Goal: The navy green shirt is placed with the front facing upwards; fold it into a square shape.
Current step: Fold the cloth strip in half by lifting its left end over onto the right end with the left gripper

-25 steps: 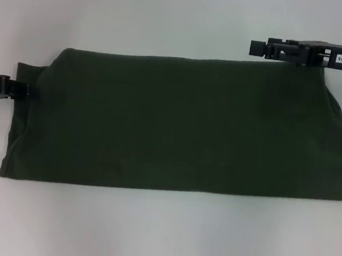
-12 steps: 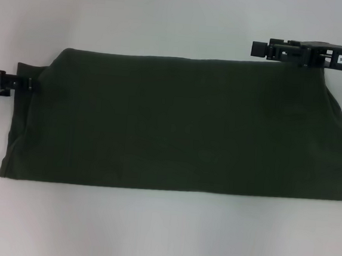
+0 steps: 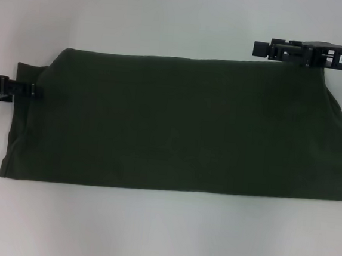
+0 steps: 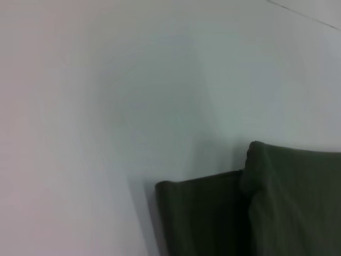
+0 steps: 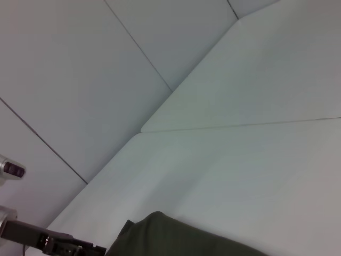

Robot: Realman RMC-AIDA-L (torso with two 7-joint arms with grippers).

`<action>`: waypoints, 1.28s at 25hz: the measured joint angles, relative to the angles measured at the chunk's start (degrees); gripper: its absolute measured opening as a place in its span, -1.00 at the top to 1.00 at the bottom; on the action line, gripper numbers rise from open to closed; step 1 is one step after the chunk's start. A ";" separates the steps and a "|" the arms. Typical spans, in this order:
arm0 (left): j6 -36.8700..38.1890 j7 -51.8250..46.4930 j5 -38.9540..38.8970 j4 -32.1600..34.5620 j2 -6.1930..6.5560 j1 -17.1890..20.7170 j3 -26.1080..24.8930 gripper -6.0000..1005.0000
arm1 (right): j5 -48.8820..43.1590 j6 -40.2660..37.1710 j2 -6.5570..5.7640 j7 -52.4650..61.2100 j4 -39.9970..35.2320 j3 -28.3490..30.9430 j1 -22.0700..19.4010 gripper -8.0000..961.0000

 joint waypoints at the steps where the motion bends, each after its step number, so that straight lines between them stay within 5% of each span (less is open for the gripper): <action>1: -0.02 -0.08 0.16 0.00 0.00 -0.07 0.16 -0.87 | 0.00 0.00 0.00 0.00 0.00 0.00 0.00 -0.90; 32: 0.24 -0.46 0.97 -2.46 -0.01 -2.63 1.37 -0.85 | 0.11 0.00 -0.18 0.00 0.00 0.09 0.00 -0.90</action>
